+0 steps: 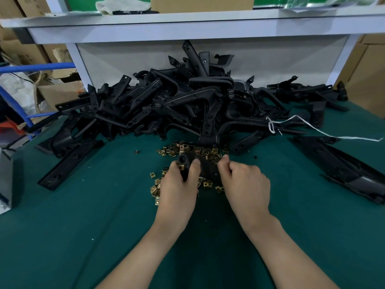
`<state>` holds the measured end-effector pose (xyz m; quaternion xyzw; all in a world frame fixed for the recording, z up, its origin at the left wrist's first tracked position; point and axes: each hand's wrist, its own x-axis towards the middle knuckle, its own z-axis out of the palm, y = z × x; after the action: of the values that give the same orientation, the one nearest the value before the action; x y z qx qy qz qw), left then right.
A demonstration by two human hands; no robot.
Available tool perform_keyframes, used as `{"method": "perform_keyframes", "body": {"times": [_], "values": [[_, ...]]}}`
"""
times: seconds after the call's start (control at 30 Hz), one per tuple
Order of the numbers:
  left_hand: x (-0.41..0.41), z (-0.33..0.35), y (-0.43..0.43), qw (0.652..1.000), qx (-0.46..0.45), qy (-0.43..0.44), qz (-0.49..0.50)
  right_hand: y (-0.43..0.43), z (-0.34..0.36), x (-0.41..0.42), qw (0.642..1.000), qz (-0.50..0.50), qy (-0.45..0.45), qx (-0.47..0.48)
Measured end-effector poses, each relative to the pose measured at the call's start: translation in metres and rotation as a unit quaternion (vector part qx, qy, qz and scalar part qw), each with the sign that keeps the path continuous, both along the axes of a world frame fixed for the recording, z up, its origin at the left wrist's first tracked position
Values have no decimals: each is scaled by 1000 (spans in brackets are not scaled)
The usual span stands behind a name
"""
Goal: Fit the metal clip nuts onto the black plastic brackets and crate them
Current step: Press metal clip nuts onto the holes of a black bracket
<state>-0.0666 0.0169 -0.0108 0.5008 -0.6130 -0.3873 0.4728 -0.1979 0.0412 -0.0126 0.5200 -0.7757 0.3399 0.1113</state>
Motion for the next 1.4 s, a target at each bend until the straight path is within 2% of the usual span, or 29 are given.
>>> {"method": "perform_keyframes", "body": {"times": [0.3, 0.43, 0.63, 0.7, 0.8, 0.87, 0.93, 1.07, 1.27, 1.4], "values": [[1, 1, 0, 1000, -7, -6, -11, 1, 1, 0, 1000, 3, -8, 1], [1, 5, 3, 1000, -4, 25, -13, 2, 2, -1, 1000, -2, -29, 1], [1, 9, 9, 998, -27, 51, -21, 2, 7, -4, 988, 36, -148, -15], [2, 12, 9, 997, -63, 51, -7, 2, 8, -6, 970, 91, -228, -2], [12, 19, 6, 993, -114, 39, 0, 7, 14, -9, 919, 197, -334, 71], [19, 25, 2, 992, -122, 12, -33, 11, 18, -11, 896, 250, -360, 67], [26, 29, -1, 991, -104, 0, -82, 12, 21, -14, 872, 306, -382, 24], [33, 32, -2, 985, -87, -13, -148, 11, 25, -14, 799, 412, -437, 20], [31, 29, 0, 986, -103, -24, -130, 6, 23, -14, 779, 410, -475, 13], [24, 21, 5, 986, -142, -11, -84, 1, 15, -13, 742, 398, -540, 16]]}}
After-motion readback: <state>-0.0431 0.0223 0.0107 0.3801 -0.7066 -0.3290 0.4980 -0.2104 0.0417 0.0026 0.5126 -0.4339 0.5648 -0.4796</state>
